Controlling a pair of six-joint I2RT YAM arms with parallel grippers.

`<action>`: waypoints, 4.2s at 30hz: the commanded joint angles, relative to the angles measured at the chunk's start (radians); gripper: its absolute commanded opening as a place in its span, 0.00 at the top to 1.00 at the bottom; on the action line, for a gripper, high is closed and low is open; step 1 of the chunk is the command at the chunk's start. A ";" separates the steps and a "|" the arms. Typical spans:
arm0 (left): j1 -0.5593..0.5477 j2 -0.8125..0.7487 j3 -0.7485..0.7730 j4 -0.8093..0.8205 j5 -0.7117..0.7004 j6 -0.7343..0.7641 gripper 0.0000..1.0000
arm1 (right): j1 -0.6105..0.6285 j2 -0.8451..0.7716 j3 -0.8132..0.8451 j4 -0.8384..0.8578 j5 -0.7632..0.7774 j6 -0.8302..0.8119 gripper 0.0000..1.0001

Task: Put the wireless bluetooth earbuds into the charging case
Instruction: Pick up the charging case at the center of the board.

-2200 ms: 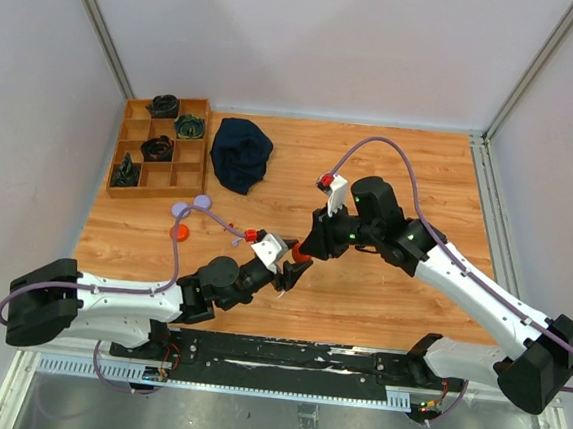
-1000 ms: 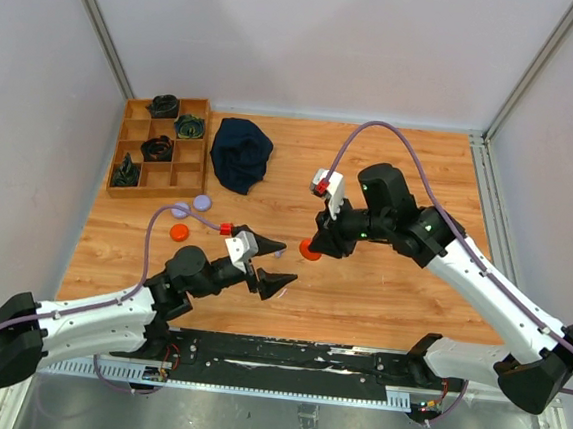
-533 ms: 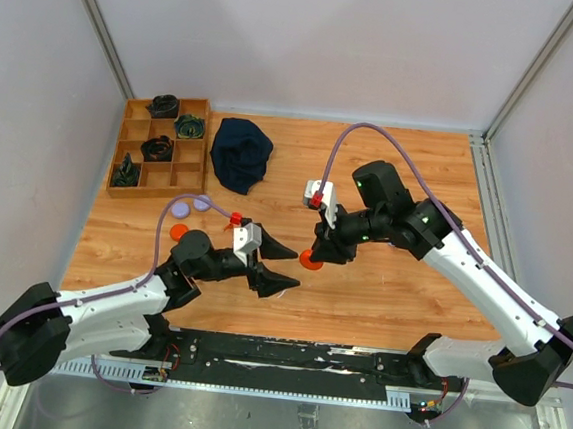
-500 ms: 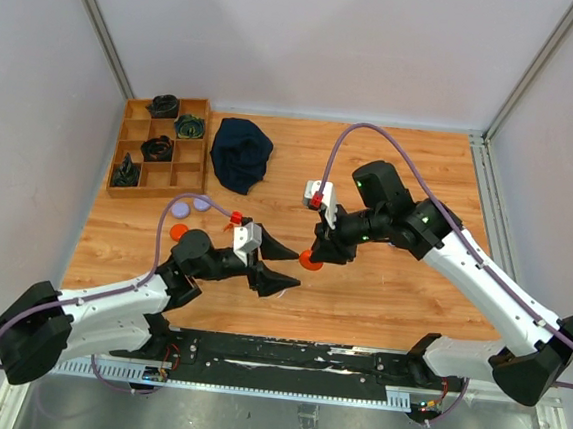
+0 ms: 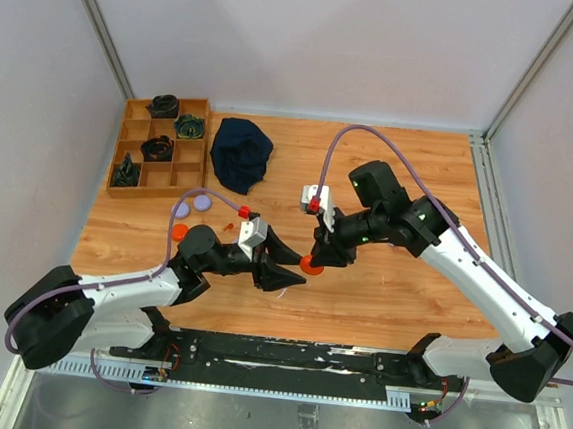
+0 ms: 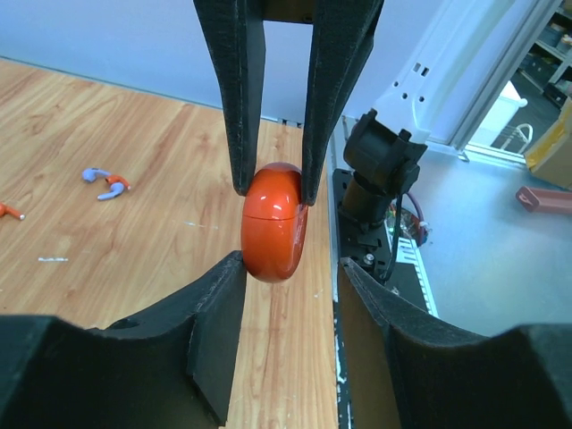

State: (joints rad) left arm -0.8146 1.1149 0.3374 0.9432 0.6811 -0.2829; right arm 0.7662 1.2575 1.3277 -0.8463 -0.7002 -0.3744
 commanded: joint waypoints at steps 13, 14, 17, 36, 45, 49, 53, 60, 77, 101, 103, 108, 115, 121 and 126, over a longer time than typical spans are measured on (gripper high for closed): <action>0.005 0.063 0.050 0.098 0.072 -0.045 0.63 | 0.044 0.041 0.060 -0.027 0.021 -0.055 0.96; 0.005 0.064 0.050 0.099 0.073 -0.045 0.66 | 0.045 0.042 0.059 -0.027 0.022 -0.055 0.96; 0.005 0.066 0.045 0.106 0.083 -0.040 0.77 | 0.047 0.041 0.060 -0.026 0.030 -0.054 0.95; 0.005 -0.042 -0.170 0.441 -0.206 -0.020 1.00 | 0.050 -0.134 -0.032 0.168 0.162 0.020 0.60; 0.005 -0.031 -0.255 0.681 -0.312 -0.051 1.00 | 0.049 -0.178 -0.149 0.395 0.088 0.077 0.51; 0.005 0.002 -0.258 0.741 -0.315 -0.065 1.00 | 0.049 -0.187 -0.183 0.501 0.044 0.104 0.47; 0.005 0.043 -0.254 0.803 -0.315 -0.072 1.00 | 0.052 -0.175 -0.188 0.540 0.000 0.117 0.44; 0.005 0.069 -0.232 0.825 -0.310 -0.080 1.00 | 0.062 -0.159 -0.196 0.544 -0.022 0.114 0.45; 0.005 0.031 -0.217 0.825 -0.281 -0.094 1.00 | 0.062 -0.097 -0.192 0.436 -0.076 0.072 0.56; 0.005 -0.038 -0.208 0.669 -0.226 -0.078 0.67 | 0.077 -0.020 -0.025 0.151 -0.082 -0.066 0.94; 0.005 -0.067 -0.199 0.599 -0.219 -0.058 0.61 | 0.081 -0.014 -0.006 0.117 -0.068 -0.075 0.94; 0.005 -0.139 -0.170 0.404 -0.198 0.002 0.50 | 0.104 0.003 0.030 0.056 -0.021 -0.086 0.95; 0.005 -0.189 -0.126 0.163 -0.186 0.079 0.43 | 0.137 0.022 0.069 0.034 0.042 -0.082 0.96; 0.005 -0.197 -0.130 0.108 -0.180 0.088 0.40 | 0.146 0.023 0.089 0.023 0.089 -0.069 0.96; 0.005 -0.189 -0.121 0.100 -0.166 0.080 0.41 | 0.155 0.030 0.097 0.019 0.105 -0.062 0.96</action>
State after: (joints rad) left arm -0.8112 0.9302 0.1856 1.0576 0.4934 -0.2165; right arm 0.9009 1.2823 1.3865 -0.8017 -0.6212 -0.4450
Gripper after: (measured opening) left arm 0.601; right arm 0.265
